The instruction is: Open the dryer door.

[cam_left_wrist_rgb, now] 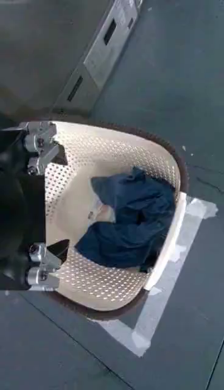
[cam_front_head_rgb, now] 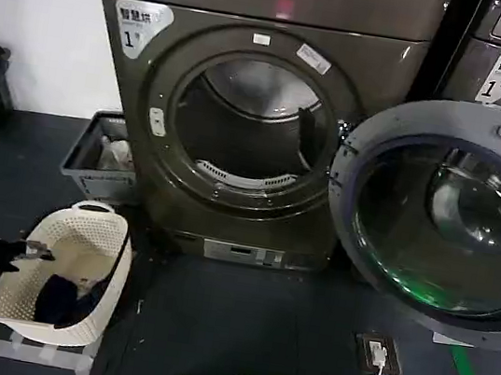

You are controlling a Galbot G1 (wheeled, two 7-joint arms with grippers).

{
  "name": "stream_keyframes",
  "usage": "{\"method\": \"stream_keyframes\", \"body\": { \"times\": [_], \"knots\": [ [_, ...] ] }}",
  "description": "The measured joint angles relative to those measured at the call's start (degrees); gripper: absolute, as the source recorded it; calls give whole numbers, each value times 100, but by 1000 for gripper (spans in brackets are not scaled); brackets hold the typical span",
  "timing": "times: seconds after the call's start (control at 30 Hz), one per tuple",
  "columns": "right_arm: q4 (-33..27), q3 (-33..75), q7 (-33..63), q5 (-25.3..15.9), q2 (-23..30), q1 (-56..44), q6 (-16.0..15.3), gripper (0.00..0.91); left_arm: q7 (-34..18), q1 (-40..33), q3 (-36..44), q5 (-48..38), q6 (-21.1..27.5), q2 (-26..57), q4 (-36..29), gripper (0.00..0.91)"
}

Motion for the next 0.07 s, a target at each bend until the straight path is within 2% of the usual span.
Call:
{"method": "stream_keyframes", "body": {
  "times": [0.07],
  "knots": [
    [5,-2,0,0,4,0,0,907,8,-8,-1,-5,0,-3,37,907]
  ]
}}
